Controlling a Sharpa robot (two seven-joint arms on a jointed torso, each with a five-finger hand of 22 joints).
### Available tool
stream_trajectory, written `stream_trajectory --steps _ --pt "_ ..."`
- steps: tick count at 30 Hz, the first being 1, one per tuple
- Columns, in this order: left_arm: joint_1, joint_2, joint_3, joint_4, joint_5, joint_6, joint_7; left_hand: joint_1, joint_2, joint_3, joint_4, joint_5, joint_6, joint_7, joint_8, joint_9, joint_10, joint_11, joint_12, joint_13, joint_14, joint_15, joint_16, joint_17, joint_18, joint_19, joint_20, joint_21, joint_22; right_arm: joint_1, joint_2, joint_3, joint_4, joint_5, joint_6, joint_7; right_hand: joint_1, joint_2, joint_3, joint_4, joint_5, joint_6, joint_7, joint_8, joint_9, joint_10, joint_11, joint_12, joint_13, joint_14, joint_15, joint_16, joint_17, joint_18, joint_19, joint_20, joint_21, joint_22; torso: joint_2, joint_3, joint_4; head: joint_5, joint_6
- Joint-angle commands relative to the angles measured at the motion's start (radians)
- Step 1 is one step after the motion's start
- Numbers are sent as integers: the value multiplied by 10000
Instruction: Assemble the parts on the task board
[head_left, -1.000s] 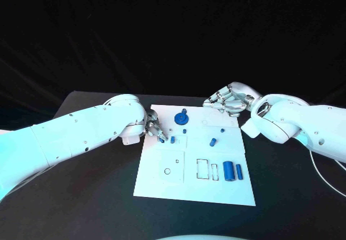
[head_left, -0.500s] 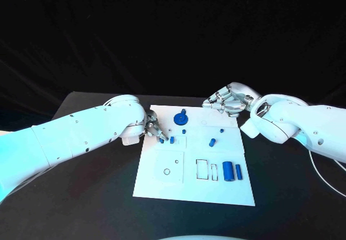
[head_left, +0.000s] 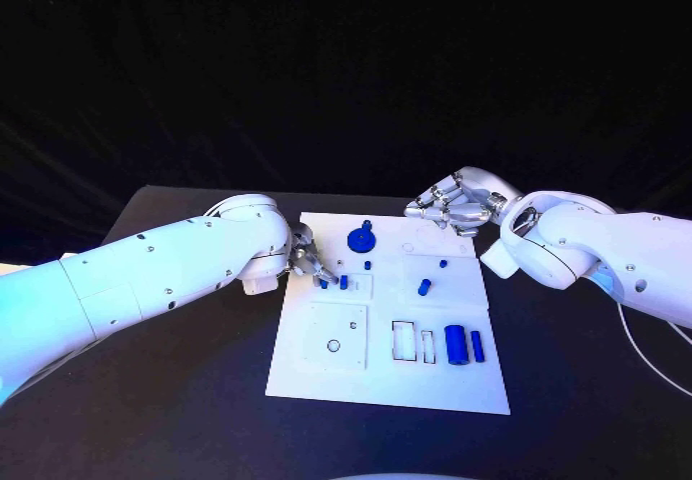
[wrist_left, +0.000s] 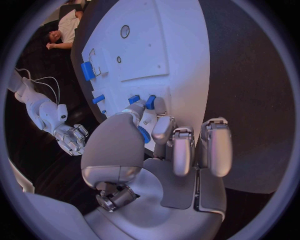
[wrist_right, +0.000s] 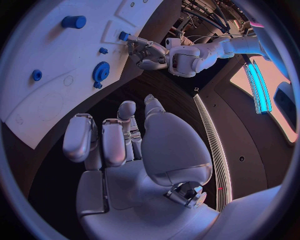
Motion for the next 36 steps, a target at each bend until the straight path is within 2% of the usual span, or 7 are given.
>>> stream_trajectory --steps 1,14,21,25,28,30,36 --pt "-42 -97 3 138 8 -158 17 -52 64 -146 25 -37 -11 86 -58 -30 4 39 -37 -49 1034 -44 24 2633 -45 649 -54 -94 1972 -6 2 0 -1 -30 113 98 -3 94 -48 -9 61 -31 13 -21 10 -43 4 -48 -14 391 -59 -40 -5 200 -38 8 -49 -9 -8 4 7 -12 14" --pt "-5 -536 325 567 478 -733 52 252 153 -992 381 -11 -397 210 -95 -137 -713 137 -1145 -1344 1034 9 24 2633 0 593 -20 -291 1862 -6 61 0 -38 -5 94 123 -10 101 -59 3 70 -31 13 -21 11 -39 5 -41 -12 394 -59 -32 6 200 -35 8 -48 -6 -4 -6 21 -7 -2" --pt "35 -819 415 603 1972 -1768 1084 457 297 -1864 475 36 -1207 602 -427 -400 -2434 485 -3377 -3823 1018 303 -9 2581 287 115 218 -1564 1087 -6 18 0 -48 -3 89 115 -11 103 -66 9 75 -33 12 -21 11 -39 4 -44 -16 393 -59 -39 -1 199 -33 8 -48 -5 2 -1 12 -67 62" --pt "42 -851 403 473 2632 -2462 2264 823 467 -2331 462 44 -2064 1076 -849 -740 -3640 966 -4122 -4392 48 721 -1641 356 877 -1312 576 -4705 -808 -6 2 0 -50 0 74 111 -11 103 -66 9 75 -33 12 -21 11 -39 4 -44 -16 393 -59 -39 -1 199 -33 8 -48 -5 5 6 27 -70 136" --pt "29 -783 295 349 2817 -2964 3648 2226 669 -2069 -35 65 -2509 1387 -1212 -1094 -4667 1286 -4905 -4990 -1406 1003 -3646 -2008 1394 -2914 832 -7880 -2740 -6 16 0 -85 21 25 126 -2 108 -75 11 86 -42 13 -26 10 -39 4 -44 -19 393 -59 -44 -5 201 -36 8 -53 -12 12 -6 36 -154 209" --pt "-21 -681 191 278 2546 -3230 4771 3800 918 -1215 -576 70 -2114 1380 -1614 -1519 -4963 1390 -6078 -6010 -2718 988 -5205 -3681 1496 -3561 961 -8762 -3278 -6 34 0 -111 30 -1 143 69 137 -75 -8 113 -57 12 -34 10 -49 1 -62 -43 393 -61 -56 -14 204 -41 7 -65 -29 13 -15 12 -198 237" --pt "-273 -414 22 192 907 -4059 6848 4898 182 107 -1058 -486 -1132 1299 -3045 -2631 -3786 1325 -8034 -8224 -3553 1121 -6554 -5488 1517 -3797 1010 -9168 -3537 -7 68 -1 -150 32 -100 202 210 181 -71 -53 150 -67 13 -37 14 -84 -2 -119 -104 388 -63 -92 -46 210 -52 5 -88 -63 25 -28 -47 -214 337"
